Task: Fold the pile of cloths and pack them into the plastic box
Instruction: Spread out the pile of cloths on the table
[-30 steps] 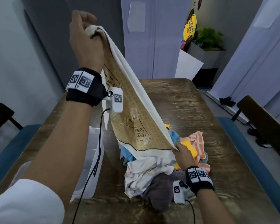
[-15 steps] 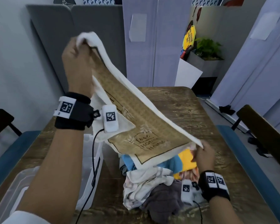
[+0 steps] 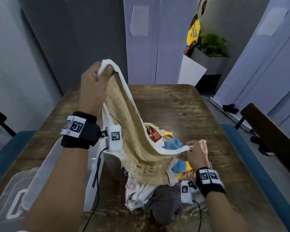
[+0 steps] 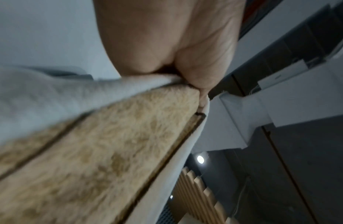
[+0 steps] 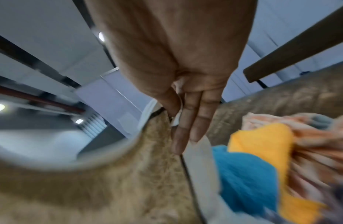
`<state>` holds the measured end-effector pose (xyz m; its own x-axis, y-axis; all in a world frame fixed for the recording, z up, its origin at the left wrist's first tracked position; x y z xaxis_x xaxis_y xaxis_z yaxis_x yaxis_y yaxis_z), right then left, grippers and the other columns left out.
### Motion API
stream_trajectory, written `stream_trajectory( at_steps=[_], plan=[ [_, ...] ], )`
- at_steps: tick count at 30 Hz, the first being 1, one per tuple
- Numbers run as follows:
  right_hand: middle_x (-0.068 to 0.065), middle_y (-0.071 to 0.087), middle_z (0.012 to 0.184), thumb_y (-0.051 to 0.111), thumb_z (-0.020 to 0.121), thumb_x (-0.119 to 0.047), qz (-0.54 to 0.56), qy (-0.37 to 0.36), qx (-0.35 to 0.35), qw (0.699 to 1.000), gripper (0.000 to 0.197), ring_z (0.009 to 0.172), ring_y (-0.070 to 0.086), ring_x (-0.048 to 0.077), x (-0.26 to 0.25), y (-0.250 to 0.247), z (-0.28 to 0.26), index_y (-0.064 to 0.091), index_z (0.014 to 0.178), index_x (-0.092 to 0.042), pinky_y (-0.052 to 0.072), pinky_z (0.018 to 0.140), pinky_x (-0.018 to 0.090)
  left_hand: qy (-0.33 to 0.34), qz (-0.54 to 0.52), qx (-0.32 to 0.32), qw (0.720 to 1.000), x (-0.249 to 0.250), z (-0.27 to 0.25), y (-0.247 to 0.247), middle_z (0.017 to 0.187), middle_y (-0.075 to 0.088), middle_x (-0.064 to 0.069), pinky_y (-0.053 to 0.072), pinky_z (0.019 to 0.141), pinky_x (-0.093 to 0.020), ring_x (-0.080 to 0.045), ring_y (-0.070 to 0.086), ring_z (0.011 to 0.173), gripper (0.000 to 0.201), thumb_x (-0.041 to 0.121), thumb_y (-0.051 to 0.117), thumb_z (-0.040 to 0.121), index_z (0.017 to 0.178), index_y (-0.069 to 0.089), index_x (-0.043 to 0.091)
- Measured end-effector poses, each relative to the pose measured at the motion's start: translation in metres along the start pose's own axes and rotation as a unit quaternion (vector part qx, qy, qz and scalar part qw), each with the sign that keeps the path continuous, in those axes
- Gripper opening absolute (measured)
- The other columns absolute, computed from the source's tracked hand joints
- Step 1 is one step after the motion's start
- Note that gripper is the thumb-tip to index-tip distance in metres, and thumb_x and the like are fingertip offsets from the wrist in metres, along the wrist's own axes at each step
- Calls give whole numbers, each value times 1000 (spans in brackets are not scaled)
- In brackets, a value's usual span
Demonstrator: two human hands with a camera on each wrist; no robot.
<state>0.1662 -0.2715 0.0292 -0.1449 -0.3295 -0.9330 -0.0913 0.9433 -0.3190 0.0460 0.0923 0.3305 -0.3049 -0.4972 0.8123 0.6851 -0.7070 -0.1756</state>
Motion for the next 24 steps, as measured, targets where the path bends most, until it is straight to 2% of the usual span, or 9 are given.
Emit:
stream_trajectory(
  at_steps=[3, 5, 8, 11, 14, 17, 20, 22, 24],
  plan=[
    [18, 72, 84, 57, 93, -9, -77, 53, -48, 994, 15, 66, 73, 35, 71, 10, 5, 55, 88, -23, 59, 61, 58, 46, -49, 92, 994, 29, 13, -38, 82, 54, 11, 42, 72, -26, -4, 50, 76, 14, 30, 56, 100, 87, 60, 32],
    [17, 71, 82, 63, 95, -10, -112, 59, -61, 990, 16, 67, 72, 33, 99, 12, 12, 58, 81, -16, 59, 61, 60, 89, -53, 103, 989, 50, 22, -51, 89, 57, 8, 44, 76, -23, -3, 52, 81, 9, 26, 54, 101, 96, 62, 27],
    [8, 66, 68, 70, 91, -13, -199, 16, -24, 980, 27, 61, 64, 29, 75, 10, 8, 60, 67, -21, 54, 55, 45, 115, -47, 71, 990, 62, 24, -36, 91, 57, 7, 45, 78, -23, -4, 54, 84, 9, 20, 52, 101, 98, 60, 25],
    [2, 63, 72, 66, 93, -13, -226, 21, 12, 974, 25, 63, 56, 21, 62, 0, 12, 61, 70, -21, 36, 50, 28, 103, -101, 58, 988, 57, 19, -24, 91, 55, -2, 46, 79, -29, -12, 53, 84, 11, 19, 53, 102, 95, 61, 22],
    [3, 61, 72, 60, 97, -14, -173, 36, 10, 984, 16, 69, 56, 28, 61, -7, 15, 69, 83, -16, 40, 57, 30, 66, -135, 50, 987, 50, 17, -26, 90, 51, -9, 44, 77, -36, -22, 50, 83, 12, 21, 56, 100, 90, 61, 21],
    [11, 64, 61, 47, 104, -13, -25, 96, 0, 995, 22, 51, 62, 29, 75, -4, 13, 68, 96, -8, 48, 49, 30, 26, -163, -48, 985, 54, 7, -9, 89, 54, -9, 45, 77, -41, -24, 53, 85, 7, 26, 65, 96, 90, 65, 23],
    [21, 70, 73, 34, 105, -3, 116, 135, -29, 984, 27, 52, 69, 33, 66, 6, 7, 60, 100, -9, 54, 43, 30, 17, -120, -125, 985, 58, -16, 11, 83, 64, 4, 51, 69, -30, -14, 61, 78, 10, 33, 65, 96, 88, 69, 29],
    [24, 66, 93, 37, 102, 2, 168, 127, -18, 977, 27, 63, 70, 31, 55, 3, 9, 60, 96, -11, 58, 54, 35, 11, -85, -148, 985, 43, -27, 20, 84, 68, 4, 52, 69, -30, -12, 64, 78, 16, 37, 62, 97, 88, 71, 28],
    [22, 61, 113, 47, 99, -2, 192, 101, -18, 976, 18, 88, 66, 28, 39, 3, 14, 62, 97, -10, 57, 79, 38, -9, -45, -172, 984, 15, -34, 29, 85, 66, 2, 49, 72, -33, -13, 61, 79, 18, 35, 59, 100, 90, 69, 24]
  ],
)
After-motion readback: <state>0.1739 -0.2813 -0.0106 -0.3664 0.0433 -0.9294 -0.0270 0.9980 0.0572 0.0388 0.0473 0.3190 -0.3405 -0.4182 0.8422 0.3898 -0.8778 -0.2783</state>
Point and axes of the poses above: each hand's wrist, its own z-axis towards the middle knuckle, its own y-axis out of the palm, x = y × z, the point moved 10 cm from there along z, towards the middle knuckle
